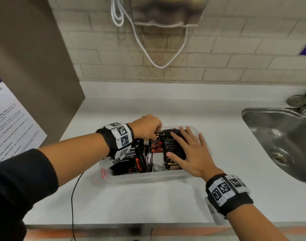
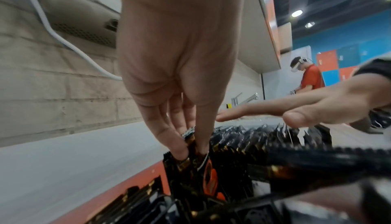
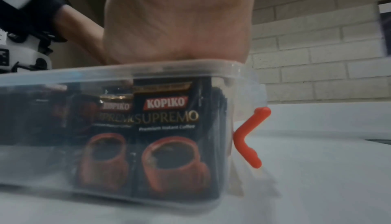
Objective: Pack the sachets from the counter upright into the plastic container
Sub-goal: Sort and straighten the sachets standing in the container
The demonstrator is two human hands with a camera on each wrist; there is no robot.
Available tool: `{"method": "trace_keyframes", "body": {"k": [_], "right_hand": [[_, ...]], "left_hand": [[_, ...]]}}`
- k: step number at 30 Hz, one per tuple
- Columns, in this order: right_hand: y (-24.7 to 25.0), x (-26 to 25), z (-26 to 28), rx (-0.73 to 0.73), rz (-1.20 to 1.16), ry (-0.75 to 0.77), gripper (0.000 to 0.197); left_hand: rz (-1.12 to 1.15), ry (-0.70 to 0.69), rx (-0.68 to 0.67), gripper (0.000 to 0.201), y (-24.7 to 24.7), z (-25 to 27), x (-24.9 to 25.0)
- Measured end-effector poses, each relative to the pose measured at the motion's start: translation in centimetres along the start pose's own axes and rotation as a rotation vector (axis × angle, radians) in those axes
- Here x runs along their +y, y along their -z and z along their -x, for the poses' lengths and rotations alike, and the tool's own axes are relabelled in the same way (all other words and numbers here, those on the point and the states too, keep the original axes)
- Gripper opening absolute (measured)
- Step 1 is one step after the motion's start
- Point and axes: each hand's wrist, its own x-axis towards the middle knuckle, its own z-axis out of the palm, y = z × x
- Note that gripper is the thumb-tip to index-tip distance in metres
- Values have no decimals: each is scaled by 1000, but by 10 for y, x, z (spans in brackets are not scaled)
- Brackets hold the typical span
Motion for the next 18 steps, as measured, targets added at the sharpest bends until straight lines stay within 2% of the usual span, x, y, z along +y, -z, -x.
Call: {"method": "trace_keyframes", "body": {"k": [6,10,16,18], "right_hand": [[-7,3,0,-20,-21,1,89],[-9,4,-1,-37,-3,4,95],[-9,5,-2,-73,1,-7,94],[-9,5,-2,-74,-5,-8,90]], "left_hand": [[-128,42,-13,27,-14,-8,11],[-161,45,-7,23,-23,-7,13],[-222,45,59,37,-13,-2,12],[-199,4,97,33,-4,2,13]]}}
